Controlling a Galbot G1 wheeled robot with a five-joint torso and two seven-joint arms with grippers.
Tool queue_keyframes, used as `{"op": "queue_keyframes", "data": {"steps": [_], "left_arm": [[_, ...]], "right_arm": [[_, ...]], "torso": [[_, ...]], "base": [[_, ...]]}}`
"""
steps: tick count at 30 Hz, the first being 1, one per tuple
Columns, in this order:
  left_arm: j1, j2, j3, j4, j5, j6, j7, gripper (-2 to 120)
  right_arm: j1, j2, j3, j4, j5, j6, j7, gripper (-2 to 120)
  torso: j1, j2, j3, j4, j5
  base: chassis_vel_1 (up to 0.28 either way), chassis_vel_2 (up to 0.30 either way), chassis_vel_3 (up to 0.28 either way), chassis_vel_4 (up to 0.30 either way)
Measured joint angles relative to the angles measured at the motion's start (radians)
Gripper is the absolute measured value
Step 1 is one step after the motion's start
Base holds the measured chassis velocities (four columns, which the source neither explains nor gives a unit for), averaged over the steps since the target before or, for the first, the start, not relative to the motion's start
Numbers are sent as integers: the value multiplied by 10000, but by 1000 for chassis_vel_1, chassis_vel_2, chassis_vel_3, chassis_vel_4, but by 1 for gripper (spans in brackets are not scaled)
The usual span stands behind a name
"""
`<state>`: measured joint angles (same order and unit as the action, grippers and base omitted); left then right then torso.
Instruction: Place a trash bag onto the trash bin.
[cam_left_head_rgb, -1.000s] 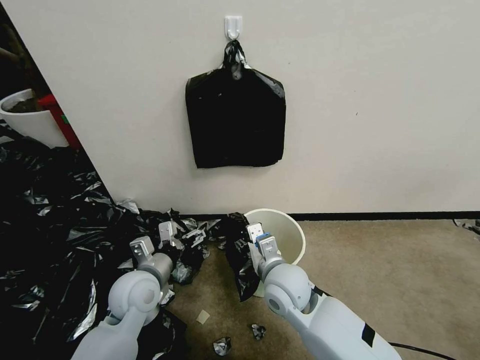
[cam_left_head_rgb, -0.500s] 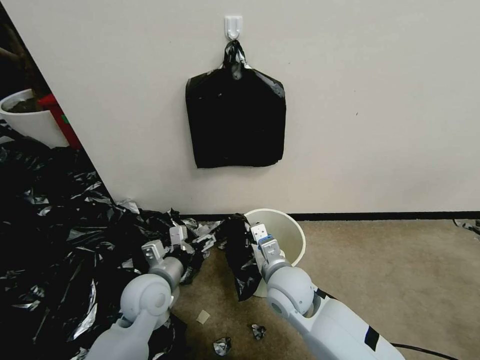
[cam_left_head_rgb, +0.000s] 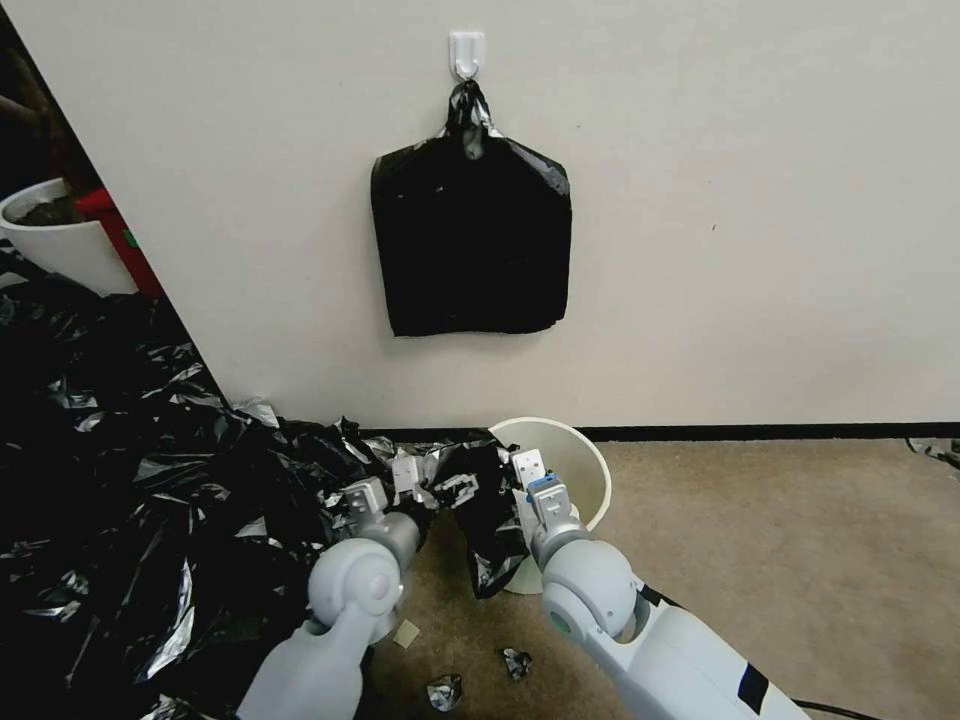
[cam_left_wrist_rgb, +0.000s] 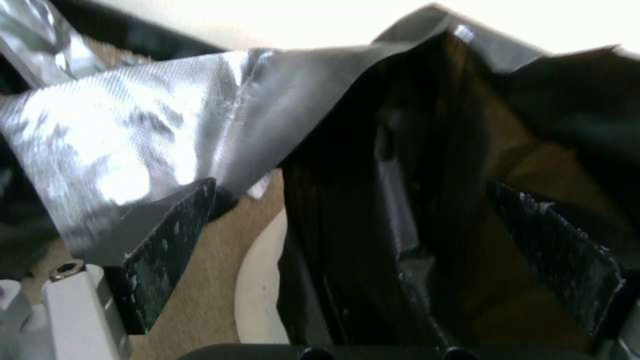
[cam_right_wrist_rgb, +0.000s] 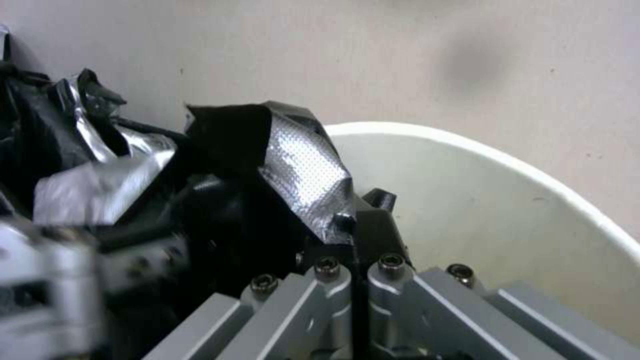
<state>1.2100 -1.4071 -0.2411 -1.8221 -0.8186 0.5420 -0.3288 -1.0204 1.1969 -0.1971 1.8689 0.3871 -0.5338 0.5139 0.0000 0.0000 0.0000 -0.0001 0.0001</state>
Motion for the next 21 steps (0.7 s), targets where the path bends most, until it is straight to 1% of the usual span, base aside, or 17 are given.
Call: {"op": "queue_keyframes", "data": {"steps": [3,4,5,6,9,10,11,12,13,14,15,18,19,21], "left_arm": [[-37,-145,31,144,-2,152,-40,99],[-45,-171,44,179,-2,204,-46,95],[-45,-171,44,179,-2,204,-46,95],[-50,-186,54,197,-2,255,-48,93],[-84,-175,82,202,29,413,-49,79],[-84,-175,82,202,29,413,-49,79],[-98,-164,87,203,41,485,-57,76],[-119,-149,92,202,58,585,-70,73],[-142,-133,104,203,98,674,-75,66],[-142,-133,104,203,98,674,-75,66],[-149,-124,117,203,137,712,-76,61],[-146,-103,176,200,418,816,-36,48],[-146,-103,176,200,418,816,-36,48],[-79,-49,258,200,1011,798,215,37]], "right_arm": [[-16,-6,12,0,-160,63,-30,0],[-24,-14,12,1,-205,78,-58,0],[-24,-14,12,1,-205,78,-58,0],[-28,-20,12,1,-251,93,-83,0],[-32,-14,12,-8,-416,141,-163,0],[-32,-14,12,-8,-416,141,-163,0],[-32,-11,11,-19,-453,151,-180,0],[-30,-8,7,-33,-500,165,-208,0],[-23,-7,6,-45,-559,191,-248,0],[-23,-7,6,-45,-559,191,-248,0],[-21,-8,6,-62,-611,222,-288,0],[-19,-29,21,-109,-729,336,-349,0],[-19,-29,21,-109,-729,336,-349,0],[-18,-57,65,-110,-768,461,-354,0]], "torso": [[0,0,0,0,-1],[0,0,0,1,-1],[0,0,0,1,-1],[0,0,0,0,-1],[0,0,0,1,-1],[0,0,0,1,-1],[0,0,0,1,-1],[0,0,0,1,-1],[0,0,0,1,-1],[0,0,0,1,-1],[0,0,0,1,-1],[0,0,0,1,0],[0,0,0,1,0],[0,0,0,1,-1]], "base": [[0,0,0,0],[0,0,0,0],[0,0,0,0],[0,0,0,0],[0,0,0,0],[0,0,0,0],[0,0,0,0],[0,0,0,0],[0,0,0,0],[0,0,0,0],[0,0,0,0],[0,0,0,0],[0,0,0,0],[0,0,0,0]]}}
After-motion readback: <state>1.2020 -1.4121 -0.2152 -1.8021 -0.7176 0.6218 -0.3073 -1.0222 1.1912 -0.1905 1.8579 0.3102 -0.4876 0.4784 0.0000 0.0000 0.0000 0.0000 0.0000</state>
